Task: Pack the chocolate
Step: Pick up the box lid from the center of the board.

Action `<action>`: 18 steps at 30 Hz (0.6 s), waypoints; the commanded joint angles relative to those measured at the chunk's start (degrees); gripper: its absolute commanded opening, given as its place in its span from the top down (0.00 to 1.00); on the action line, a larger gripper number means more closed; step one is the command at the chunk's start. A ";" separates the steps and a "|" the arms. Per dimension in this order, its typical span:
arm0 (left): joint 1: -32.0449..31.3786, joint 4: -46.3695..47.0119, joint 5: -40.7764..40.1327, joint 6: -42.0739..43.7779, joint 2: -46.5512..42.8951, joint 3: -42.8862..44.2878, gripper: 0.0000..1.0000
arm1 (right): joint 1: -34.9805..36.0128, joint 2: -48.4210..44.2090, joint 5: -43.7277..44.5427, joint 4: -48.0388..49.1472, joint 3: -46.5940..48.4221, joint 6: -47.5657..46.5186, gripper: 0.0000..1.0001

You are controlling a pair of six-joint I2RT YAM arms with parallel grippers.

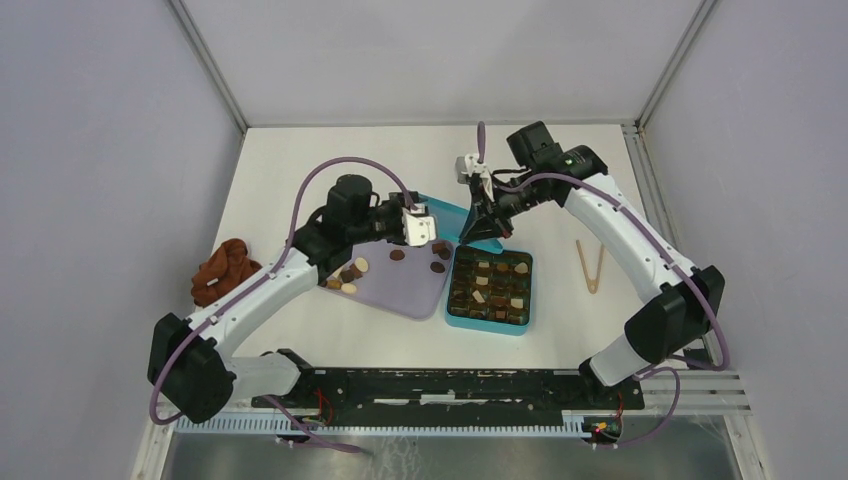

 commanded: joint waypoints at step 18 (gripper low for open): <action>0.25 1.21 0.76 -4.88 -2.32 1.55 0.98 | -4.50 3.69 0.74 0.95 10.57 0.64 0.40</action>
